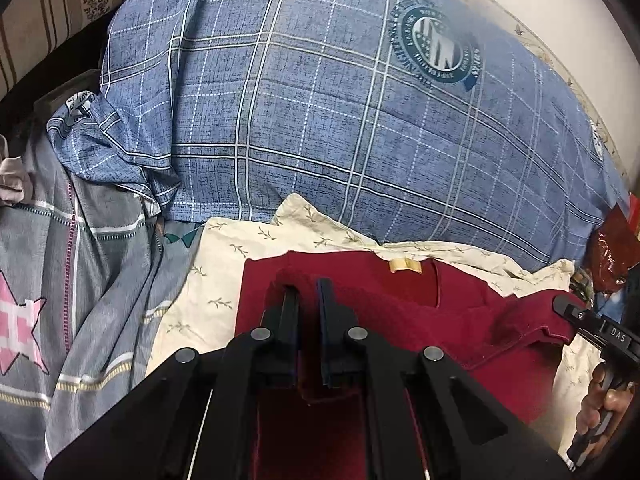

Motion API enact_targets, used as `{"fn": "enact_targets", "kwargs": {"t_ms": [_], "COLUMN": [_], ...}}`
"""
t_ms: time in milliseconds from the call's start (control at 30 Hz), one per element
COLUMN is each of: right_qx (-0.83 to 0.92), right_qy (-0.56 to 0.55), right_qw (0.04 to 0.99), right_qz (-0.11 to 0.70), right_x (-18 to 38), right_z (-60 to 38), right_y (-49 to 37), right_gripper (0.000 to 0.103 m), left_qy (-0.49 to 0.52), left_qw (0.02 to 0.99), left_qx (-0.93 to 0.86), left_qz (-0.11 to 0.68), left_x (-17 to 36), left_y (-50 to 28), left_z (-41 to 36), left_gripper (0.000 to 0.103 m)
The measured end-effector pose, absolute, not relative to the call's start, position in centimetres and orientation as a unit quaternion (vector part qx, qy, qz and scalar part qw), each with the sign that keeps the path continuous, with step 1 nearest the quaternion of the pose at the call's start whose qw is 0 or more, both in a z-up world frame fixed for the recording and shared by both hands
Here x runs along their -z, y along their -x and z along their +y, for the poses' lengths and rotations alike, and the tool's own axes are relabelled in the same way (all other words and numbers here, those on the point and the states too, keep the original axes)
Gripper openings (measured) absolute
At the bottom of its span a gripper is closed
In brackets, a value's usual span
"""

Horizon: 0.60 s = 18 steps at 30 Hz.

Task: Fold small clothes
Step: 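Open both grippers to release the hem on the collar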

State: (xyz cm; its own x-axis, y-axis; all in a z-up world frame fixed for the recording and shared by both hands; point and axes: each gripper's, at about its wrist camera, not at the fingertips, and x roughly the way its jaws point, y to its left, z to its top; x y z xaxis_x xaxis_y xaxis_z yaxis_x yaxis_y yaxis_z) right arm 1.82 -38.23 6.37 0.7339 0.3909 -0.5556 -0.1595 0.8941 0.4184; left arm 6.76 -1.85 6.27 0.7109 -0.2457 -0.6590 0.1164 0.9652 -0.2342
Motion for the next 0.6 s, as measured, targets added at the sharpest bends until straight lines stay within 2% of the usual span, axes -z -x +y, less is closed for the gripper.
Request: {"fn": "enact_targets", "kwargs": {"t_ms": [467, 600], "right_qx": [-0.140, -0.138], "right_qy": [-0.207, -0.251], "right_qw": [0.888, 0.859], "right_qz": [0.386, 0.425], "right_x": [-1.3, 0.6], "right_z": [-39.0, -40.4], "right_y": [-9.7, -11.7], "right_gripper": [0.014, 0.017], "left_qy": [0.113, 0.135], "left_qw": [0.907, 0.893], "left_qx": [0.084, 0.101], "left_qz": [0.398, 0.418], "left_x": [-2.5, -0.9], "left_y": [-12.3, -13.3], "left_z": [-1.5, -0.7], "left_gripper": [0.006, 0.012]}}
